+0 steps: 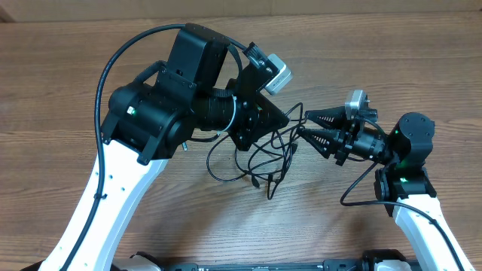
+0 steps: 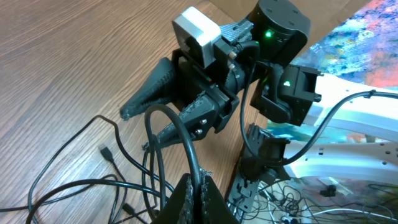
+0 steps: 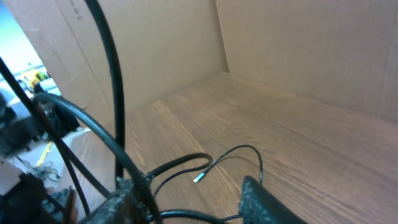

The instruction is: Untangle cables

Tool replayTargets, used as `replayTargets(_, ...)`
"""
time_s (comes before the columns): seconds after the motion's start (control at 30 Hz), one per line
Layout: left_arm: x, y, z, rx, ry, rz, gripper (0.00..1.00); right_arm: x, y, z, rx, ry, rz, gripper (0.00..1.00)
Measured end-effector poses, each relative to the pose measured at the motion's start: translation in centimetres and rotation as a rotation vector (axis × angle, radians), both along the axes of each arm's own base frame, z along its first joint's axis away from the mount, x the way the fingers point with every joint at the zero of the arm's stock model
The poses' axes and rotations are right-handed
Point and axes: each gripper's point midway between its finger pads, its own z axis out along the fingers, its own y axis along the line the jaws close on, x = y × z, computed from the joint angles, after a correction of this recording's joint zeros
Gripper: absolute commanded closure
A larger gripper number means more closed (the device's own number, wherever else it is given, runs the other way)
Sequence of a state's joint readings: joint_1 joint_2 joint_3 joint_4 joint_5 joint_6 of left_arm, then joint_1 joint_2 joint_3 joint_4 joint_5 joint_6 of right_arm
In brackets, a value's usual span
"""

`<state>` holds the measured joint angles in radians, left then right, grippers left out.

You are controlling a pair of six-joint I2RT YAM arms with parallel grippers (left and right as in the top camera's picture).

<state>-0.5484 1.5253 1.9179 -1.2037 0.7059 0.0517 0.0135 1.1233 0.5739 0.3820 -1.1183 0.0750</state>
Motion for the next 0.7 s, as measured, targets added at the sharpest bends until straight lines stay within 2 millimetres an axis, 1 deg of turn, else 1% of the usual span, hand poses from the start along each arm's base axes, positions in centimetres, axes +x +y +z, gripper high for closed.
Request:
replayTargets(0.17,0.0,0.0,0.0,-0.005,0.018,0.008,0.96,0.0,0.0,0.0,0.0,0.0,0.0,0.45)
replayTargets(0.27,0.3,-0.1,-0.3,0.005,0.043,0.039,0.96,0.0,0.0,0.0,0.0,0.001,0.0,0.44)
replayTargets(0.33,0.4,-0.6,-0.6,0.009,0.058,0.04,0.96,0.1,-0.1,0.0,-0.001,0.0,-0.008,0.44)
replayTargets(0.4,0.3,-1.5,-1.1,0.012,0.071,0.023,0.96,0.4,-0.2,-0.1,-0.003,0.001,-0.028,0.44)
replayTargets(0.47,-0.1,-2.7,-1.9,0.025,0.094,-0.006,0.96,0.8,-0.4,-0.1,-0.005,0.003,-0.052,0.41)
replayTargets(0.53,-0.7,-3.6,-2.3,0.029,0.105,-0.029,0.96,1.0,-0.5,-0.1,-0.006,0.004,-0.065,0.4)
replayTargets(0.7,-1.6,-5.1,-1.9,0.01,0.104,-0.059,0.96,1.3,-0.7,-0.3,-0.009,0.014,-0.089,0.39)
